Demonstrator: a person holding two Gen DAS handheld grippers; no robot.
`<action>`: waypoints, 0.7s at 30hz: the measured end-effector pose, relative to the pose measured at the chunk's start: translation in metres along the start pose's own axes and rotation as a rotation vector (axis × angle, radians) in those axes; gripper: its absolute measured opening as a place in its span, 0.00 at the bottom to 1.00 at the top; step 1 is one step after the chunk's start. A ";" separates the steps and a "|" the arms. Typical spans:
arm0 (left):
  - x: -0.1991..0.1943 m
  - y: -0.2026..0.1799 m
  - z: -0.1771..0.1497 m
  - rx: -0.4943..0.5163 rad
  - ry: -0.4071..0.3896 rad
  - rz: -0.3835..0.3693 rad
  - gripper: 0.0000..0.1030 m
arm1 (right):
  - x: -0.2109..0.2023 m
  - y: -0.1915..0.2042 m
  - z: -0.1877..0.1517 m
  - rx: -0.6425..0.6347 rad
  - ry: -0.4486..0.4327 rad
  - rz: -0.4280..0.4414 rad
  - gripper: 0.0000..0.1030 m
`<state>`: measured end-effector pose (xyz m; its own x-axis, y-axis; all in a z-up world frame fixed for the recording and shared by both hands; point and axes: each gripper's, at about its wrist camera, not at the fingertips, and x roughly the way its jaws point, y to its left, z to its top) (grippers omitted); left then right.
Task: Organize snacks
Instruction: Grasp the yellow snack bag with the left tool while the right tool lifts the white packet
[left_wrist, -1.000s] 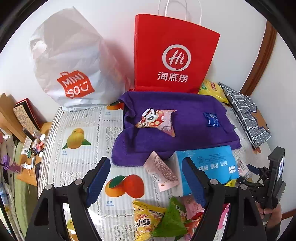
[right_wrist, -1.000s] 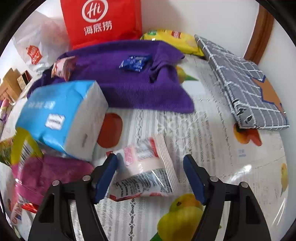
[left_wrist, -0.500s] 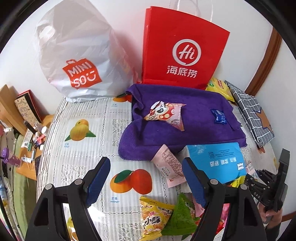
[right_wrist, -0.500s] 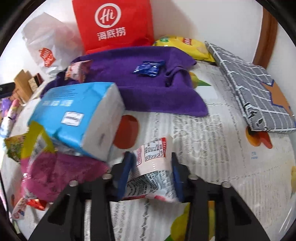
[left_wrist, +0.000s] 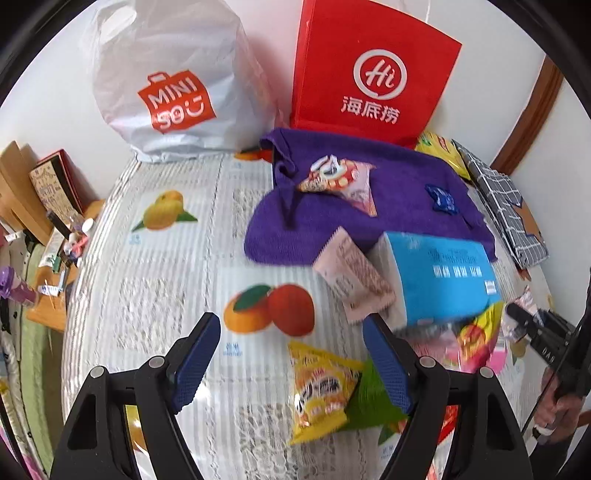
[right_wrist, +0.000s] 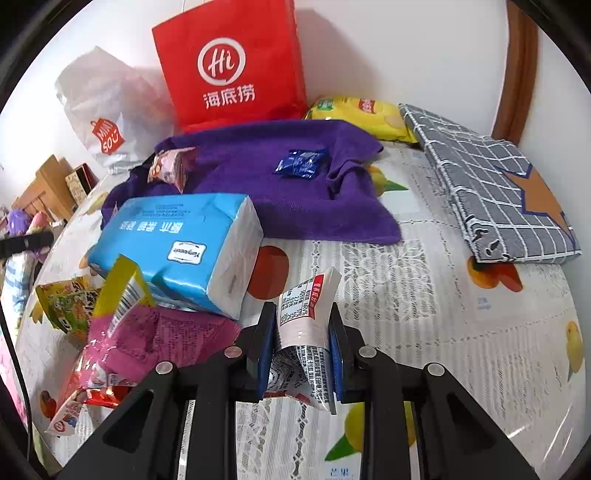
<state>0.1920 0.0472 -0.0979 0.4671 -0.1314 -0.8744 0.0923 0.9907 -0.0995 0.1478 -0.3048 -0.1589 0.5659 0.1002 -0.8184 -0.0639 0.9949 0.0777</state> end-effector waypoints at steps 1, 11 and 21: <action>0.001 0.000 -0.004 0.000 0.005 -0.003 0.76 | -0.002 0.000 -0.001 -0.001 -0.002 -0.005 0.25; 0.019 -0.007 -0.038 0.031 0.083 -0.022 0.72 | -0.019 -0.001 -0.016 0.009 -0.009 -0.021 0.25; 0.047 -0.012 -0.046 0.051 0.147 0.037 0.72 | -0.022 -0.007 -0.022 0.028 0.002 -0.028 0.25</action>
<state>0.1721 0.0309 -0.1597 0.3371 -0.0850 -0.9376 0.1239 0.9913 -0.0453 0.1181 -0.3137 -0.1538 0.5655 0.0720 -0.8216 -0.0251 0.9972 0.0702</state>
